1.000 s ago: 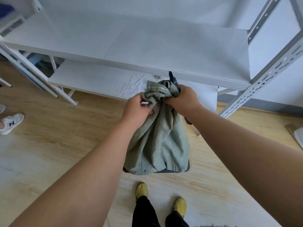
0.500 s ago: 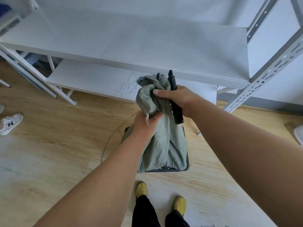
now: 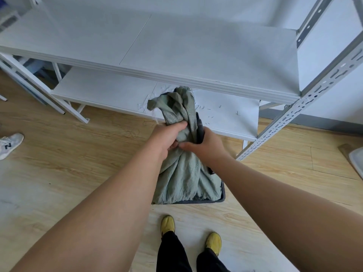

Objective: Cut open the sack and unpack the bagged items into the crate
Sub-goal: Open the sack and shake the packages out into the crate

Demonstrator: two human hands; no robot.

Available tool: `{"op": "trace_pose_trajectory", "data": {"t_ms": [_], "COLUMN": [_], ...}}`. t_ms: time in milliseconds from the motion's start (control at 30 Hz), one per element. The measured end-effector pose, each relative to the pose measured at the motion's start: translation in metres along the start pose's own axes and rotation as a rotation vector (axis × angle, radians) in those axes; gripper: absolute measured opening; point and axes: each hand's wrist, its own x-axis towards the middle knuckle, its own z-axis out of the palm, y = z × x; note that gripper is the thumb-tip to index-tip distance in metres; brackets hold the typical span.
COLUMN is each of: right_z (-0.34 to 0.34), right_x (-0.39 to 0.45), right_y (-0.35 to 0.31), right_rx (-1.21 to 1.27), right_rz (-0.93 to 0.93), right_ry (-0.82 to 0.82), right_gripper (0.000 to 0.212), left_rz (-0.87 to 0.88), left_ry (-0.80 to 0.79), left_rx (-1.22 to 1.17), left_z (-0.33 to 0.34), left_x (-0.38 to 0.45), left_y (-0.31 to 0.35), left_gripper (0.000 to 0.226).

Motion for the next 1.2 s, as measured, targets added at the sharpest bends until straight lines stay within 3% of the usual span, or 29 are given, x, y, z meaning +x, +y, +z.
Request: {"op": "trace_pose_trajectory", "data": {"t_ms": [133, 200, 300, 433, 533, 667, 733, 800, 933, 1033, 1200], "right_z": [-0.011, -0.016, -0.027, -0.042, -0.044, -0.038, -0.032, -0.029, -0.031, -0.035, -0.019], "right_x": [0.013, 0.021, 0.031, 0.039, 0.039, 0.043, 0.042, 0.041, 0.043, 0.039, 0.022], "right_y": [-0.018, -0.028, -0.039, -0.045, -0.050, -0.066, -0.068, -0.068, -0.067, -0.055, -0.044], "right_rx": [-0.034, -0.095, -0.084, 0.048, 0.038, 0.012, 0.092, 0.211, 0.336, 0.314, 0.306], "right_rz": [-0.145, -0.163, -0.086, 0.002, 0.164, 0.144, 0.153, 0.146, 0.004, -0.035, -0.052], "right_ry": [0.180, 0.148, 0.094, 0.152, 0.046, -0.111, -0.178, -0.216, -0.124, 0.012, -0.053], "right_gripper": [0.028, 0.026, 0.027, 0.023, 0.024, 0.024, 0.023, 0.024, 0.035, 0.024, 0.022], "left_rz": [0.208, 0.212, 0.142, 0.327, 0.269, 0.304, 0.308, 0.289, 0.235, 0.201, 0.188], "left_ry": [-0.098, -0.128, -0.232, -0.105, -0.150, -0.231, -0.172, -0.034, 0.120, 0.195, 0.183], "left_rx": [-0.103, -0.054, 0.037, 0.229, 0.368, 0.367, 0.346, 0.265, 0.100, -0.013, -0.083], "left_z": [-0.006, -0.006, -0.014, -0.040, -0.042, -0.028, -0.017, -0.011, -0.013, -0.019, -0.019], "left_x": [-0.006, -0.009, -0.010, -0.008, -0.012, -0.018, -0.017, -0.016, -0.007, -0.001, 0.000], "left_y": [0.019, 0.028, 0.030, 0.013, -0.018, -0.036, -0.043, -0.042, -0.018, 0.001, 0.024], "left_gripper": [0.044, 0.047, 0.047, 0.061, 0.084, 0.070, 0.059, 0.033, 0.024, 0.028, 0.011]}}
